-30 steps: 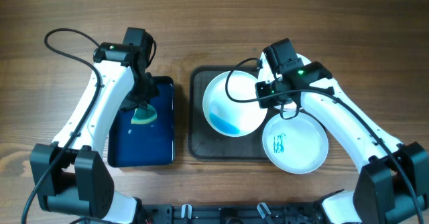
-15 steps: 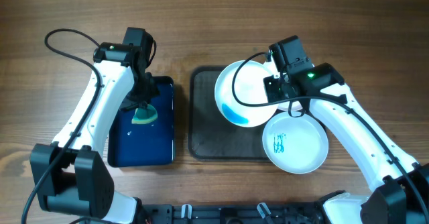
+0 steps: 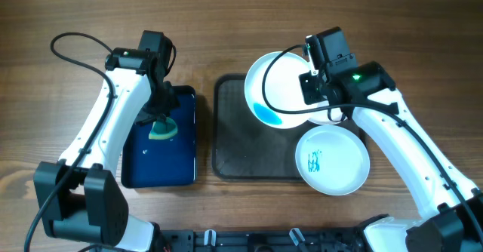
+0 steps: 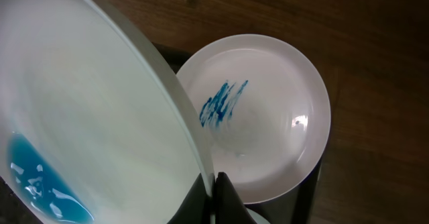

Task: Clean dirty plates on tray and stack at the side
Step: 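Withdraw the sponge to the blue tray and lift the plate with right gripper, then carry the cleaned plate right and set it on the table beside the mat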

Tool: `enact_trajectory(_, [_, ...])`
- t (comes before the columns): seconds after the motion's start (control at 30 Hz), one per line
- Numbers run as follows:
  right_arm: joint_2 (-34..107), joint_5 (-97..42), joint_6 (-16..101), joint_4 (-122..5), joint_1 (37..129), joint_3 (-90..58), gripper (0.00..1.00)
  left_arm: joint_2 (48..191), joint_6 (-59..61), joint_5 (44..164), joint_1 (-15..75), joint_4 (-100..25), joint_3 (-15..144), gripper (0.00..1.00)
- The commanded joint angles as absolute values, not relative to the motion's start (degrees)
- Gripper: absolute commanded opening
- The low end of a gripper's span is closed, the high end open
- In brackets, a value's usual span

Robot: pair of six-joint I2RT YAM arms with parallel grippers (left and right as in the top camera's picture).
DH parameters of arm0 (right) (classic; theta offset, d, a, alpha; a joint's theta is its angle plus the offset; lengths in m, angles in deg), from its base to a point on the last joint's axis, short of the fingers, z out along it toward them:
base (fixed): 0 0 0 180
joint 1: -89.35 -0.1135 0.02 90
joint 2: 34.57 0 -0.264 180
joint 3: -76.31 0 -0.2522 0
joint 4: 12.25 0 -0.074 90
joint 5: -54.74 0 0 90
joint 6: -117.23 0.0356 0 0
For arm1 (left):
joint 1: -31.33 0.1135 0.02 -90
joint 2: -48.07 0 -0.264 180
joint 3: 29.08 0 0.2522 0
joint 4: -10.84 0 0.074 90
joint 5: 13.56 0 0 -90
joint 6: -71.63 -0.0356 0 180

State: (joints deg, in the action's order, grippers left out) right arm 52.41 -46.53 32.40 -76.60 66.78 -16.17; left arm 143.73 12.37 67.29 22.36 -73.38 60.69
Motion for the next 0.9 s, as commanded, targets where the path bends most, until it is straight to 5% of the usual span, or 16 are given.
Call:
enact_trajectory(0.0, [51.12,-49.0,31.48,-76.73,66.67,-14.55,0.04,143.77,11.87,67.6,22.6,-73.18,61.57,0.04])
enact_trajectory(0.4, [51.12,-39.79,30.02,-74.39,66.69,-14.55,0.04,143.77,5.29,67.62,22.6,-66.95,61.5,0.04])
enact_trajectory(0.63, [51.12,-52.38,24.18,-70.55,66.69,-14.55,0.04,143.77,4.33,68.06,22.6,-66.93,61.46,0.04])
enact_trajectory(0.87, [51.36,-35.64,32.1,-75.03,66.67,-14.55,0.04,143.77,4.31,68.04,22.62,-66.25,61.46,0.04])
